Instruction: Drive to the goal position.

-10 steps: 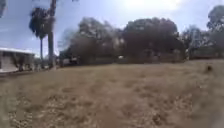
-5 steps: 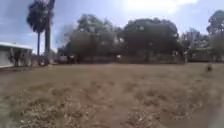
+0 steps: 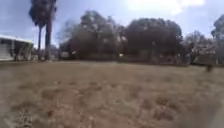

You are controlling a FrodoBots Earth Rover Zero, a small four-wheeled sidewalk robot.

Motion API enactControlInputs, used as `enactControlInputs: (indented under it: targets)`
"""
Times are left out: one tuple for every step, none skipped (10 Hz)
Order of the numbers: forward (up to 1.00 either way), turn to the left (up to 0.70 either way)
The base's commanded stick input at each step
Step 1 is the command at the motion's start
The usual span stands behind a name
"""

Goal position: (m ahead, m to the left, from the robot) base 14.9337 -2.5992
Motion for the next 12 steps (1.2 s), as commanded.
enactControlInputs:
  targets:
    - [0.70,0.00]
    - [0.70,0.00]
    - [0.70,0.00]
    - [0.70,0.00]
    - [0.70,0.00]
    - [0.70,0.00]
    - [0.70,0.00]
    - [0.70,0.00]
    - [0.70,0.00]
    - [0.70,0.00]
    - [0.70,0.00]
    - [0.70,0.00]
